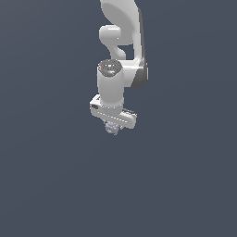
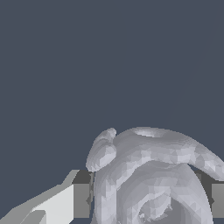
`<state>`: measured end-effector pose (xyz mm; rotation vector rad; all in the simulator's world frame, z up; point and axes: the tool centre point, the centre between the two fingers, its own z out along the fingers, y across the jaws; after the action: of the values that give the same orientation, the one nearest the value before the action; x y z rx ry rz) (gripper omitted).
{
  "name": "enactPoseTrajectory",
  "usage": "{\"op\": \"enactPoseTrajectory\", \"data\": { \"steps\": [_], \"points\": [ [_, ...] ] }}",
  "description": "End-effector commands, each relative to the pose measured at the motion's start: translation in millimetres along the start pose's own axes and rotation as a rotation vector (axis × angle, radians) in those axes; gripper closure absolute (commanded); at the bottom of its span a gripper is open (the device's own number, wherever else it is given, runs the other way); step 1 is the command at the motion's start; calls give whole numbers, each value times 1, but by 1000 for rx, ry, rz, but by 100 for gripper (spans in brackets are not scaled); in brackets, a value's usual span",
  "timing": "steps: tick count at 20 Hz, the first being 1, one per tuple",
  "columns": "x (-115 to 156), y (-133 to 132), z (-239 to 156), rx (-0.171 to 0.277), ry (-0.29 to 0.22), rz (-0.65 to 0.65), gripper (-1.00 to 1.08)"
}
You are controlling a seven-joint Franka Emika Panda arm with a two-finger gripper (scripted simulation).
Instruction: Pick up the object and move it to a goal position.
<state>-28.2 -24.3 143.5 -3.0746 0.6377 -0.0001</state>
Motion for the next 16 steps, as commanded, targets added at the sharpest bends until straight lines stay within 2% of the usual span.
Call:
{"op": "enactPoseTrajectory", "data": {
  "steps": [1, 9, 16],
  "points": [
    [10, 22, -23, 0, 0, 0, 108],
    [43, 86, -95, 0, 0, 0, 108],
    [64, 121, -135, -1, 0, 0, 108]
  ]
}}
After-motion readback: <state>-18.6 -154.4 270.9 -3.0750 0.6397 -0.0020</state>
